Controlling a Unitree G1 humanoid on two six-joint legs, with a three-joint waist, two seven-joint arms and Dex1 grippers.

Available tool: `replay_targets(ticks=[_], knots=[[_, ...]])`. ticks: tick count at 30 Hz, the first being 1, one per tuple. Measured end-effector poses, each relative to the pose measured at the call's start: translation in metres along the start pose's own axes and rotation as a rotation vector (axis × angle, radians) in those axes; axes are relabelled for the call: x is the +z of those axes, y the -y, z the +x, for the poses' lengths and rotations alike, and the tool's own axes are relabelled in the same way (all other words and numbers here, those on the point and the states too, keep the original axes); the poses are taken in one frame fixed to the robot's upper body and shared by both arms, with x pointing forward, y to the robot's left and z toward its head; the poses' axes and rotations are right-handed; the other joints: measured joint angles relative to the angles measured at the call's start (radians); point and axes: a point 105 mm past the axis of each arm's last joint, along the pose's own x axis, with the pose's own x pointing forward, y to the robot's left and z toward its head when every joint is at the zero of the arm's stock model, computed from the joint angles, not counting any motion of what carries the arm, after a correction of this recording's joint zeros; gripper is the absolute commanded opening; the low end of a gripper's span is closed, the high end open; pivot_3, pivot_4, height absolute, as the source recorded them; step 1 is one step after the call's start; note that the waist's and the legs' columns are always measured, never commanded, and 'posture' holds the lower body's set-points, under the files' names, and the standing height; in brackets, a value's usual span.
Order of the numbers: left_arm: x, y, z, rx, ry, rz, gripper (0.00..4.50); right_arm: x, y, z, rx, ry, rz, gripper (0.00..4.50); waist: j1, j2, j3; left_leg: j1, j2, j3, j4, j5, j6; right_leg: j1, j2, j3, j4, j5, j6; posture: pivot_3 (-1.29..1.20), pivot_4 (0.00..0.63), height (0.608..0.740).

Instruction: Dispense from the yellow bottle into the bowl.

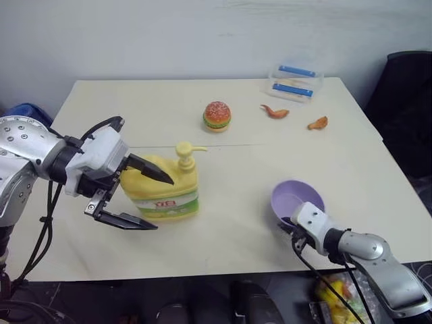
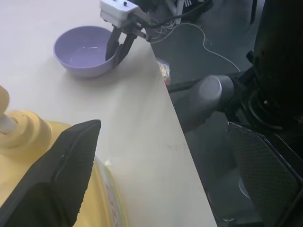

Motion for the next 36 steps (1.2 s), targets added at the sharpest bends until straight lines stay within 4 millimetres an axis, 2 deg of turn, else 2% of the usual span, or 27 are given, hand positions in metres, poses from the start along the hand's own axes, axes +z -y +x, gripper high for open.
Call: replay_targets(ticks=[2, 6, 11, 15, 17, 21, 23, 24, 25, 27, 31, 36], knots=[[0.000, -0.001, 0.000, 0.000, 0.006, -0.003, 4.50, 0.001, 0.000, 0.001, 0.003, -0.001, -0.012, 0.79, 0.000, 0.000, 0.000, 0.000, 0.000, 0.000, 0.000, 0.000, 0.000, 0.000, 0.000, 0.000, 0.000, 0.000, 0.000, 0.00, 0.150, 0.740], [0.004, -0.005, 0.002, 0.007, 0.025, 0.006, 4.50, 0.003, 0.000, 0.001, 0.008, 0.010, -0.039, 0.04, 0.000, 0.000, 0.000, 0.000, 0.000, 0.000, 0.000, 0.000, 0.000, 0.000, 0.000, 0.000, 0.000, 0.000, 0.000, 0.00, 0.150, 0.740], [0.009, -0.011, 0.005, 0.029, 0.070, 0.003, 4.50, 0.003, 0.000, 0.000, 0.022, 0.003, -0.066, 0.04, 0.000, 0.000, 0.000, 0.000, 0.000, 0.000, 0.000, 0.000, 0.000, 0.000, 0.000, 0.001, 0.001, 0.000, 0.000, 0.00, 0.150, 0.740], [0.026, -0.019, 0.001, 0.042, 0.135, 0.012, 4.50, 0.008, 0.005, -0.004, 0.064, -0.022, -0.101, 0.04, 0.001, 0.000, 0.000, 0.000, 0.000, 0.000, 0.001, 0.000, 0.000, 0.000, 0.000, 0.000, 0.001, 0.000, 0.000, 0.00, 0.150, 0.740], [0.045, -0.037, -0.012, 0.106, 0.209, 0.031, 4.50, 0.029, 0.015, -0.007, 0.111, 0.004, -0.155, 0.04, 0.000, 0.000, 0.002, 0.000, 0.000, 0.001, 0.003, 0.000, 0.001, 0.000, 0.000, -0.002, 0.002, 0.001, 0.002, 0.00, 0.150, 0.740], [0.082, -0.074, -0.047, 0.254, 0.338, 0.092, 4.50, 0.100, 0.040, -0.015, 0.163, 0.132, -0.341, 0.04, -0.004, 0.000, 0.003, 0.003, -0.001, 0.003, 0.002, 0.000, 0.000, 0.000, 0.001, -0.001, 0.005, 0.001, 0.001, 0.00, 0.150, 0.740], [0.088, -0.085, -0.061, 0.308, 0.351, 0.109, 4.50, 0.132, 0.047, -0.016, 0.191, 0.181, -0.426, 0.04, -0.006, 0.002, 0.003, 0.003, -0.001, 0.003, 0.000, 0.000, 0.000, -0.002, 0.001, -0.001, 0.005, 0.000, 0.000, 0.00, 0.150, 0.740], [0.086, -0.089, -0.066, 0.324, 0.347, 0.108, 4.11, 0.145, 0.049, -0.013, 0.211, 0.192, -0.452, 0.00, -0.007, 0.002, 0.003, 0.003, -0.001, 0.003, 0.000, 0.000, 0.000, -0.002, 0.001, -0.002, 0.006, -0.001, -0.001, 0.00, 0.150, 0.740], [0.082, -0.092, -0.069, 0.329, 0.345, 0.095, 3.94, 0.155, 0.050, -0.007, 0.233, 0.201, -0.464, 0.00, -0.008, 0.002, 0.003, 0.002, 0.000, 0.003, 0.000, 0.000, 0.000, -0.004, 0.001, -0.002, 0.006, -0.001, -0.001, 0.00, 0.150, 0.740], [0.074, -0.097, -0.066, 0.306, 0.346, 0.064, 3.31, 0.168, 0.044, 0.007, 0.293, 0.206, -0.469, 0.00, -0.008, 0.002, 0.003, -0.005, 0.000, 0.004, 0.002, 0.000, 0.000, -0.012, 0.001, -0.002, 0.009, -0.001, -0.001, 0.00, 0.150, 0.740], [0.069, -0.097, -0.059, 0.257, 0.339, 0.048, 2.06, 0.180, 0.028, 0.031, 0.394, 0.191, -0.478, 0.00, -0.016, 0.002, 0.004, -0.030, 0.000, 0.004, 0.017, 0.000, 0.001, -0.034, -0.002, -0.002, 0.022, -0.001, -0.001, 0.00, 0.150, 0.740], [0.062, -0.093, -0.048, 0.232, 0.296, 0.055, 0.47, 0.179, 0.033, 0.038, 0.404, 0.140, -0.505, 0.00, -0.027, 0.002, 0.004, -0.033, -0.001, 0.003, 0.018, -0.001, 0.003, -0.035, -0.005, -0.004, 0.023, 0.000, 0.000, 0.00, 0.150, 0.740]])
